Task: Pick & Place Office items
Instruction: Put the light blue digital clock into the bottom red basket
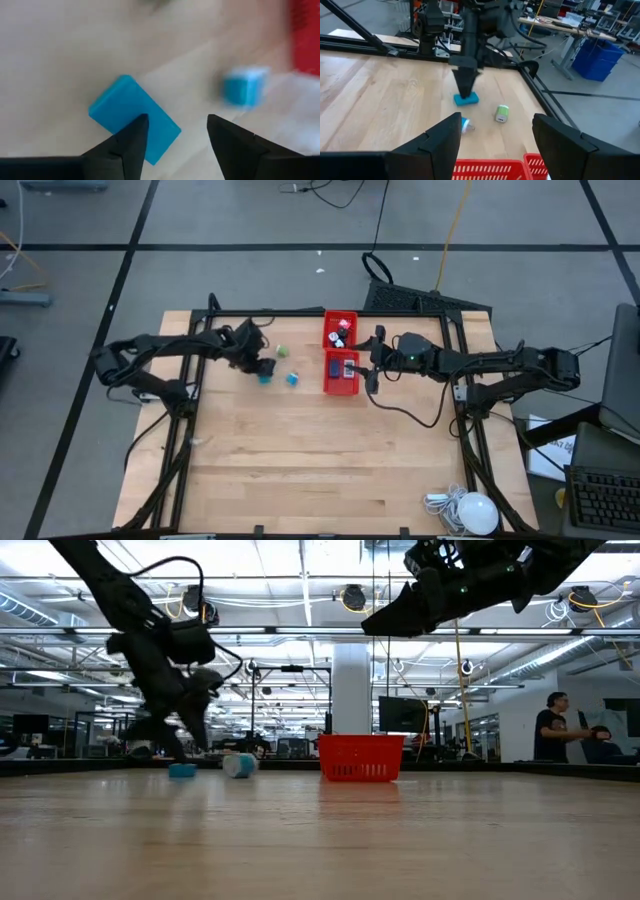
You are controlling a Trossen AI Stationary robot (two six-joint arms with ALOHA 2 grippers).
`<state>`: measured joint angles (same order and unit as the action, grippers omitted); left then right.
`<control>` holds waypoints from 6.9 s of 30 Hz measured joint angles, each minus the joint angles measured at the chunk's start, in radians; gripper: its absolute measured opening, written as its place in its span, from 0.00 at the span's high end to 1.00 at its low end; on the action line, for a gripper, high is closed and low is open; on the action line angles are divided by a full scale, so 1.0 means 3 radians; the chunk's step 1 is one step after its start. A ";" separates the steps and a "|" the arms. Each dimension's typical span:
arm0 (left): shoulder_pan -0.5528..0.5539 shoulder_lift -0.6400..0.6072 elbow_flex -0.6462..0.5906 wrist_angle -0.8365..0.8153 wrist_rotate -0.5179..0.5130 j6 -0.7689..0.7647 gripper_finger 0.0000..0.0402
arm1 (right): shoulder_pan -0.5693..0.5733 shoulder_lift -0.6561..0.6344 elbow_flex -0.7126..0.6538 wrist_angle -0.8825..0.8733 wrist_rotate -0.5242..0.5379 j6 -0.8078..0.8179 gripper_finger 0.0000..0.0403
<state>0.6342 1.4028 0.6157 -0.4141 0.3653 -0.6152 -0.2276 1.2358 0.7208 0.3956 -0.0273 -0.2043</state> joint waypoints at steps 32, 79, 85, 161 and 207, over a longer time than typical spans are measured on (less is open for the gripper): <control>-0.1044 -0.1162 -0.0008 -0.1932 -0.1324 -0.2173 0.83 | 0.0000 0.0001 0.0004 -0.0028 0.0000 0.0007 0.42; -0.1050 -0.0215 -0.0072 -0.1759 -0.1372 -0.2338 0.18 | 0.0000 0.0001 0.0004 -0.0214 0.0001 0.0030 0.43; -0.1053 -0.0211 -0.0031 -0.1650 -0.1348 -0.1718 0.23 | 0.0000 0.0001 0.0004 -0.0218 0.0001 0.0028 0.43; -0.1499 -0.0644 0.0064 0.0768 -0.1217 -0.0283 0.62 | 0.0000 0.0004 0.0000 0.0040 0.0036 -0.0304 0.43; -0.1663 0.0450 0.0991 0.2024 0.1166 0.0270 0.62 | 0.0681 0.1106 0.0005 0.1823 -0.0974 -0.0623 0.58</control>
<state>0.1352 1.5379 0.9131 0.1931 0.7151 -0.5343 -0.0233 1.5677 0.7223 0.9426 -0.3195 -0.3912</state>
